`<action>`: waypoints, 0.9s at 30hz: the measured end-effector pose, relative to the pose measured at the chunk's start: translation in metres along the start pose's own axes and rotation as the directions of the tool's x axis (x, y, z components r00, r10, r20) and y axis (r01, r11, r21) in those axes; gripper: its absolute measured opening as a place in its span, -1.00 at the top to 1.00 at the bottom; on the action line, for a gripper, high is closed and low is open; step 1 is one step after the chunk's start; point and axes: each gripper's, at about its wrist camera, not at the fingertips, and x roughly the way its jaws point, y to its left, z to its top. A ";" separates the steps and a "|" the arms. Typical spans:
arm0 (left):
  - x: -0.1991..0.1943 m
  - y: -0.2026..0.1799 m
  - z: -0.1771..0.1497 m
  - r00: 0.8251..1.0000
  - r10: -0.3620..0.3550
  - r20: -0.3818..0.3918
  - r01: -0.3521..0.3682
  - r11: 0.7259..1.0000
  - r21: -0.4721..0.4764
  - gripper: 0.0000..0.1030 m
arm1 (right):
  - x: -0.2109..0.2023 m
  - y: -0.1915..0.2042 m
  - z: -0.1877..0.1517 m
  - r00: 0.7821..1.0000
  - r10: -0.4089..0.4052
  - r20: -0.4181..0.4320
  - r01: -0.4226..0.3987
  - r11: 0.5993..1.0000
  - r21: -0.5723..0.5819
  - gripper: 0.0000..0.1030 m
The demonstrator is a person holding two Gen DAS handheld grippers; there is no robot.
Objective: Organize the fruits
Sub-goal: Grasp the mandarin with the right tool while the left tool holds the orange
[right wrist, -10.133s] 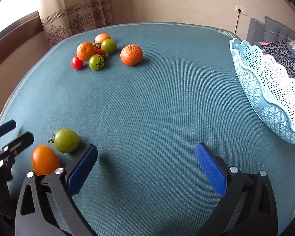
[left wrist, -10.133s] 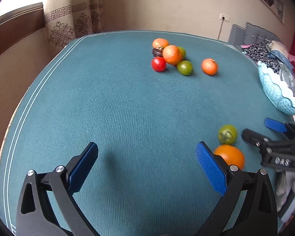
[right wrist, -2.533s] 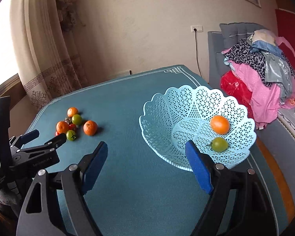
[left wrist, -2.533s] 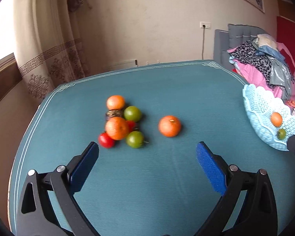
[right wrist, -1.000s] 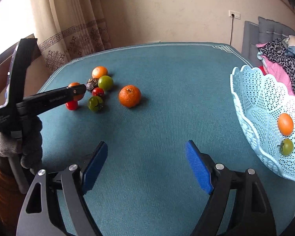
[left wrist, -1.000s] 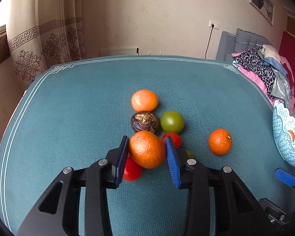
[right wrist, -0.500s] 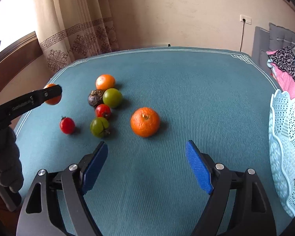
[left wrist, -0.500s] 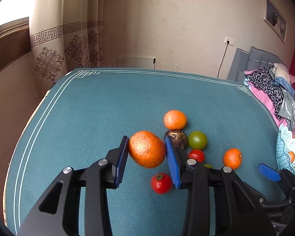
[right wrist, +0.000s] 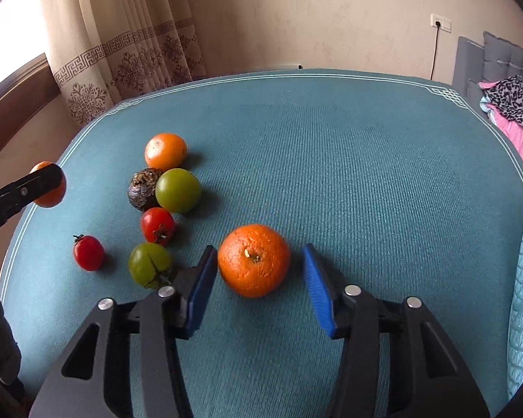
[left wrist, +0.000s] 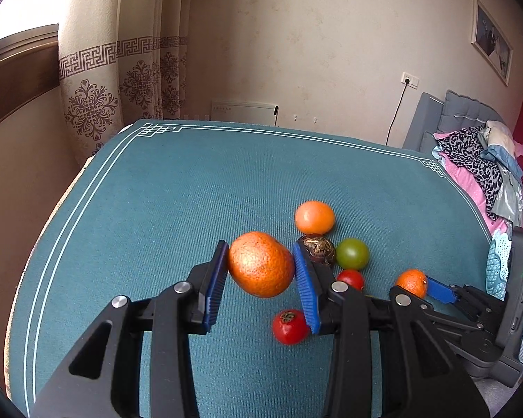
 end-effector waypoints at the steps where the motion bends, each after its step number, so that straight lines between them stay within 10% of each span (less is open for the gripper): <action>1: 0.000 0.000 0.000 1.000 0.000 -0.001 0.000 1.000 -0.001 0.24 | -0.001 0.000 0.000 1.000 0.006 0.002 -0.006 1.000 0.001 0.19; 27: -0.019 -0.022 -0.003 0.998 0.029 0.052 -0.031 0.999 0.040 0.24 | -0.073 0.005 -0.032 0.998 0.000 0.062 -0.002 0.999 0.034 0.24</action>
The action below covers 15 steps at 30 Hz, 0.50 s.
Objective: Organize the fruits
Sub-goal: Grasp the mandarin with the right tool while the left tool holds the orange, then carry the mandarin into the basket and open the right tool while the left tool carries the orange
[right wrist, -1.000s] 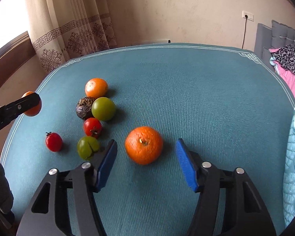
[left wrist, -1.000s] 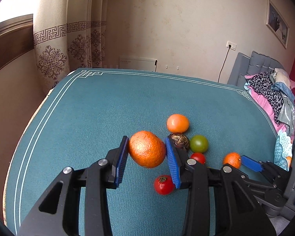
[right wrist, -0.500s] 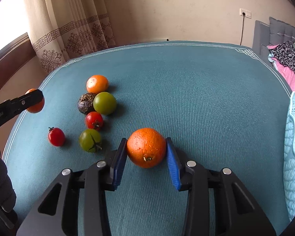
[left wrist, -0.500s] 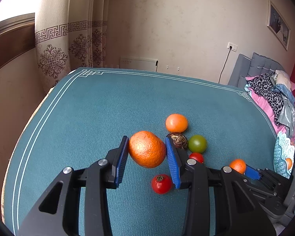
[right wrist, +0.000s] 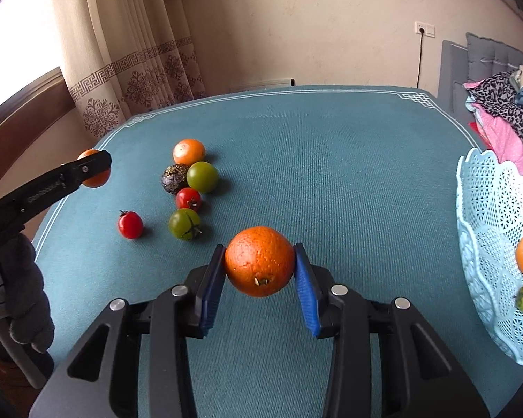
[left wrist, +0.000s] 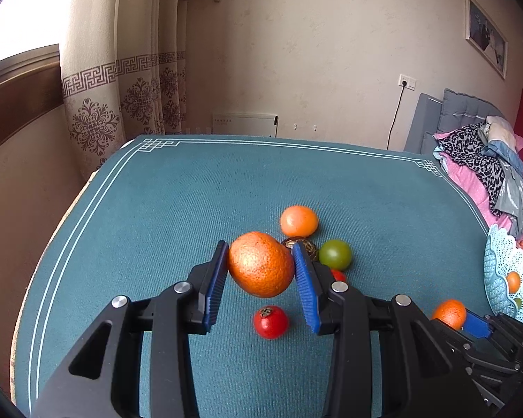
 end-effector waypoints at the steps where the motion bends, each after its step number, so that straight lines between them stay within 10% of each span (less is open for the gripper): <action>1: -0.002 -0.001 0.000 1.000 -0.001 0.003 0.001 1.000 0.003 0.24 | -0.004 0.001 0.000 1.000 0.002 0.006 -0.002 1.000 0.001 0.24; 15: -0.029 -0.031 -0.005 0.998 -0.050 0.048 0.047 0.997 0.066 0.24 | -0.054 0.001 -0.008 0.997 -0.009 0.071 0.009 1.000 0.010 0.24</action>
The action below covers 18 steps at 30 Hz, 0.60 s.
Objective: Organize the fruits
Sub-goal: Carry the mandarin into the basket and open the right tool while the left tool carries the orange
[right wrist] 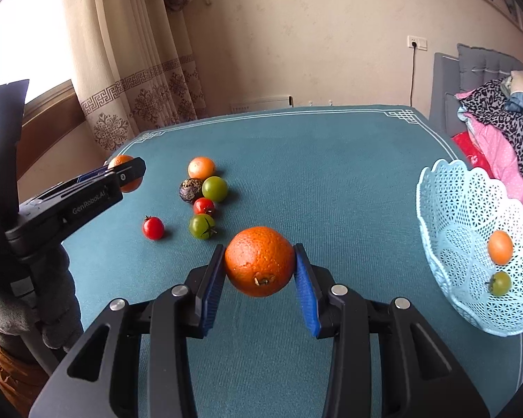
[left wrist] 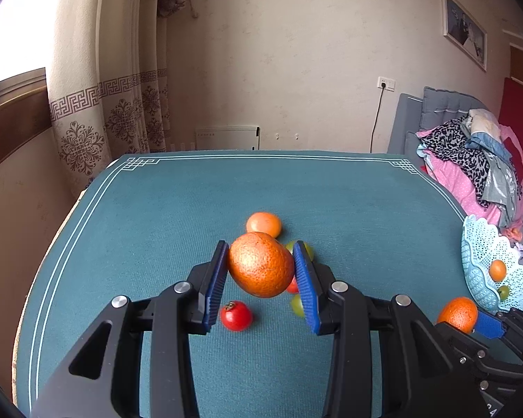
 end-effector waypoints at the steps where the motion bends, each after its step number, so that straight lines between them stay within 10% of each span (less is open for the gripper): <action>1: -0.002 -0.002 0.000 1.000 -0.004 0.004 0.004 1.000 0.004 0.24 | -0.003 -0.002 -0.001 1.000 -0.003 0.005 0.003 1.000 0.005 0.24; 18: -0.024 -0.038 -0.009 0.998 -0.055 0.032 0.052 0.995 0.082 0.24 | -0.043 -0.059 -0.004 0.990 -0.126 0.062 0.117 0.984 0.132 0.24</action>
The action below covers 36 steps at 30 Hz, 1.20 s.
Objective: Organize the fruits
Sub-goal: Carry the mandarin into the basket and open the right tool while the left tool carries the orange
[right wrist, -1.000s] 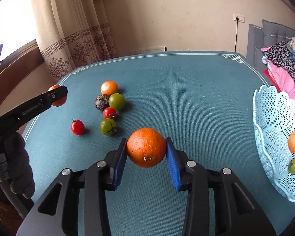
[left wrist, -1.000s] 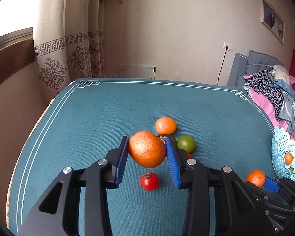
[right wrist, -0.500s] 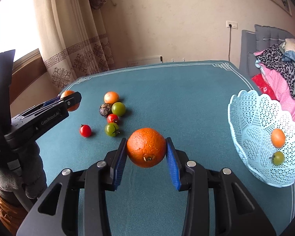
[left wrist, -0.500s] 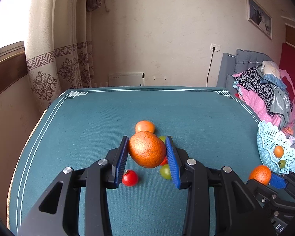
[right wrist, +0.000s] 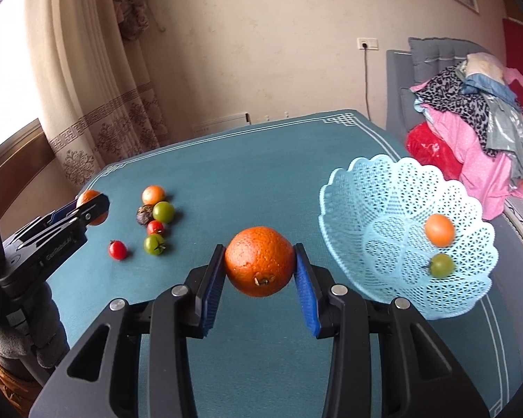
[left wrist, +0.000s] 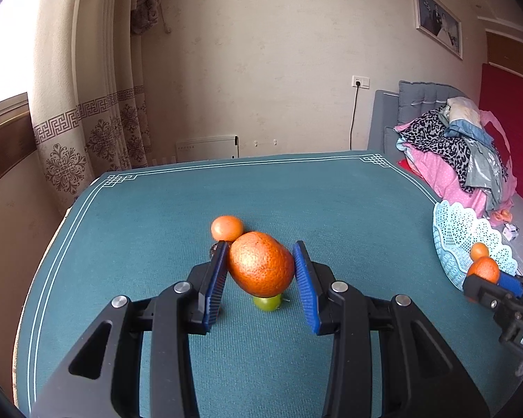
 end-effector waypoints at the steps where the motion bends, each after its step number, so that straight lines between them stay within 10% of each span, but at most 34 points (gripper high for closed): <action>1: 0.000 -0.002 0.000 1.000 -0.002 0.000 0.002 1.000 0.003 0.24 | -0.001 -0.004 0.000 1.000 -0.008 0.003 0.008 1.000 0.009 0.24; 36: -0.005 -0.034 -0.012 0.998 -0.058 -0.015 0.059 0.996 0.072 0.24 | 0.001 -0.115 -0.013 0.973 -0.223 -0.056 0.230 0.946 0.228 0.21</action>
